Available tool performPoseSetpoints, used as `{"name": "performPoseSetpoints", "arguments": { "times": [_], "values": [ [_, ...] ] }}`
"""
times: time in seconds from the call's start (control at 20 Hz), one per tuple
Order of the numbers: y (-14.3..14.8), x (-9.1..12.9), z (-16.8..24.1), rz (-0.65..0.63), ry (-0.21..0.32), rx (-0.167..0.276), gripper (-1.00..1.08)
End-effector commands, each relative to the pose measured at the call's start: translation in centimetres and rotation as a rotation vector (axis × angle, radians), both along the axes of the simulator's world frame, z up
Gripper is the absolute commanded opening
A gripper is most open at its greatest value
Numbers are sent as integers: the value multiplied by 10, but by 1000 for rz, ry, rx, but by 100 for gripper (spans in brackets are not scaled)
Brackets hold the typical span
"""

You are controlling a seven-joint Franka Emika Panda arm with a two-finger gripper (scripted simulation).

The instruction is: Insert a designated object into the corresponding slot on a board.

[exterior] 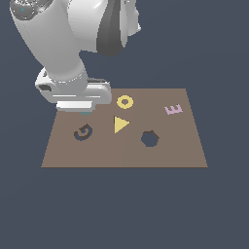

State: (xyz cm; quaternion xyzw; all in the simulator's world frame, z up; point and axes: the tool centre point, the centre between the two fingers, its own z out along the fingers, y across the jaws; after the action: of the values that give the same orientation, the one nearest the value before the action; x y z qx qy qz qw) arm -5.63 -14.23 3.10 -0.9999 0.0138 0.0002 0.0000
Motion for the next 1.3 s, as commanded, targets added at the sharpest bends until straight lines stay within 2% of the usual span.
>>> {"name": "performPoseSetpoints", "arguments": {
  "times": [0.0,0.45,1.25],
  "values": [
    [-3,2,0,55,0,0,-100],
    [-15,11,2,337,-1,-1,-100],
    [-30,44,5,993,-1,-2,-100]
  ]
}}
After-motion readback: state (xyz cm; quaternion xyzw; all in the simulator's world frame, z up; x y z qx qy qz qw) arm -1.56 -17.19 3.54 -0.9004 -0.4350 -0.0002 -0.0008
